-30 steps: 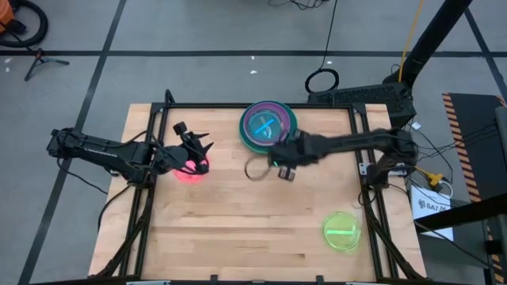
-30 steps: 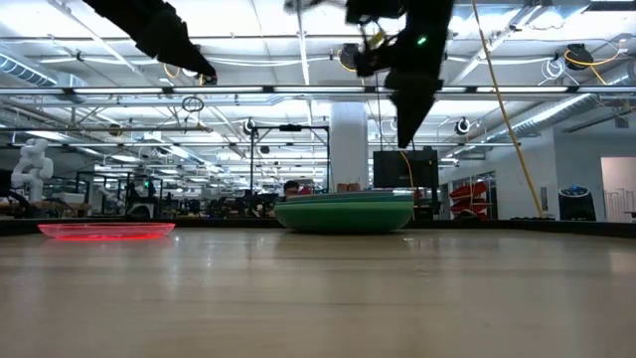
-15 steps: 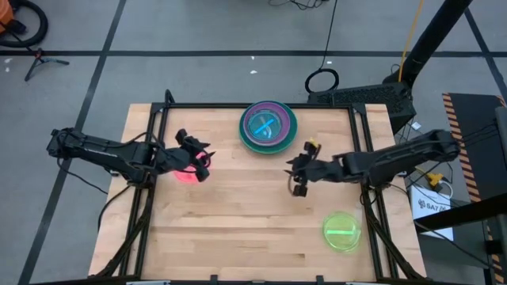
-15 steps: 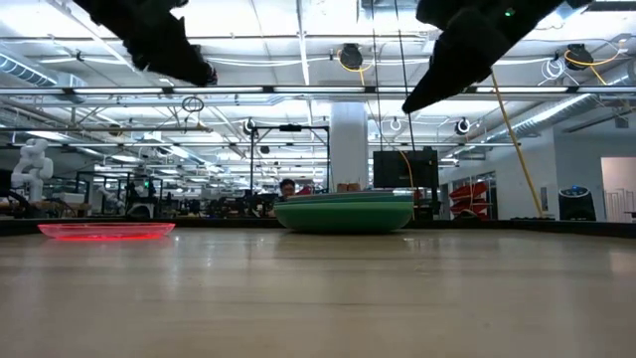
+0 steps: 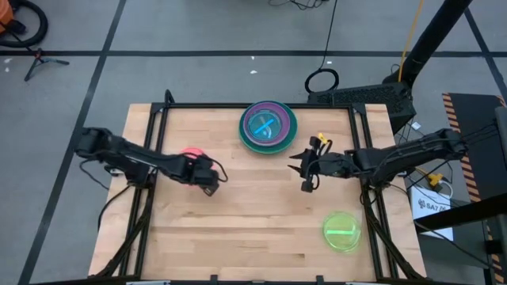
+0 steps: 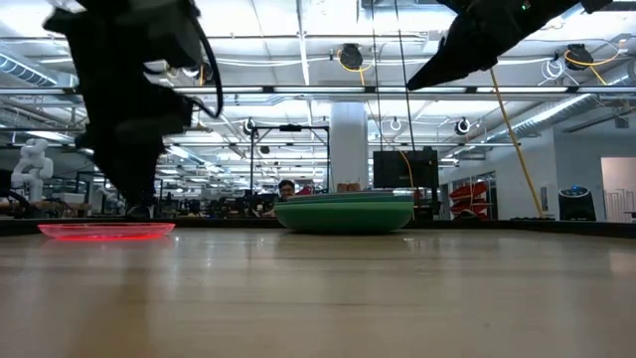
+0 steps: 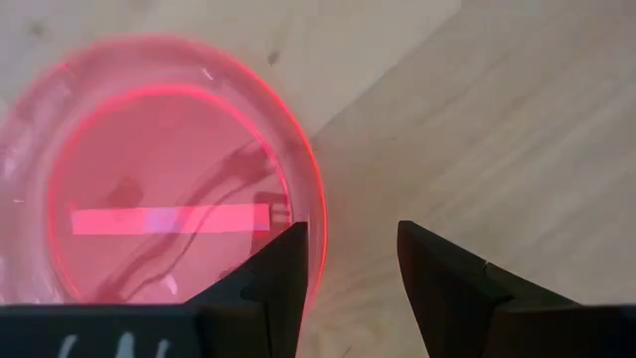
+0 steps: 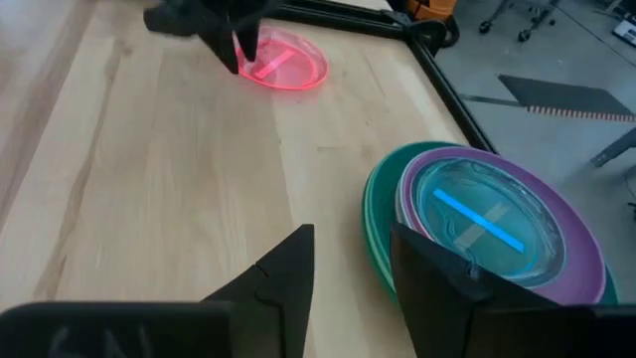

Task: Stack plastic plates
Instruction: Stack the pink plate on the blue plate

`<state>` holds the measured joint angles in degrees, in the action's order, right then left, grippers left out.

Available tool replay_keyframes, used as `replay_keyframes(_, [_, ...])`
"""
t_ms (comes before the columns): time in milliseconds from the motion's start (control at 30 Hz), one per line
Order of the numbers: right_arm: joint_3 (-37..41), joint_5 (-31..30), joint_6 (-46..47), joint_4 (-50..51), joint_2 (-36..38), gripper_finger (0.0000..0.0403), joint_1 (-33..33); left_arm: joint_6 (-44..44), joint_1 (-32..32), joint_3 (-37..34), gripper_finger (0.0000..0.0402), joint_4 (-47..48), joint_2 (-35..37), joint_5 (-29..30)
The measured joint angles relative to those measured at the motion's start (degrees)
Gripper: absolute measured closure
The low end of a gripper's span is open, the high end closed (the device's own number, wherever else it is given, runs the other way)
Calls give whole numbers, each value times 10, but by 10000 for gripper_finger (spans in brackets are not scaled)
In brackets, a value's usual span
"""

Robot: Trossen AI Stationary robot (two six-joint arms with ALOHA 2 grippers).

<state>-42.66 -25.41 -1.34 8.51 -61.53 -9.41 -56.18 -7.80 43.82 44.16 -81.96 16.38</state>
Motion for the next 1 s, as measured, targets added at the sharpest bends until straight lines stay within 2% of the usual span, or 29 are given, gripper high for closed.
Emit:
replay_keyframes(167, [0, 0, 0, 9, 0, 275, 0, -9, 13, 14, 238, -2, -51, -11])
replay_keyframes(433, [0, 0, 2, 14, 0, 275, 0, 3, 43, 15, 238, -10, -76, 0])
replay_keyframes(767, [0, 0, 10, 17, 0, 275, 0, 1, 43, 17, 240, -13, -115, 12])
replay_keyframes(867, [0, 0, 11, 17, 0, 275, 0, -23, 36, 17, 256, -14, -116, 23])
replay_keyframes(1000, [0, 0, 11, 17, 0, 275, 0, -31, 29, 16, 302, -16, -116, 26])
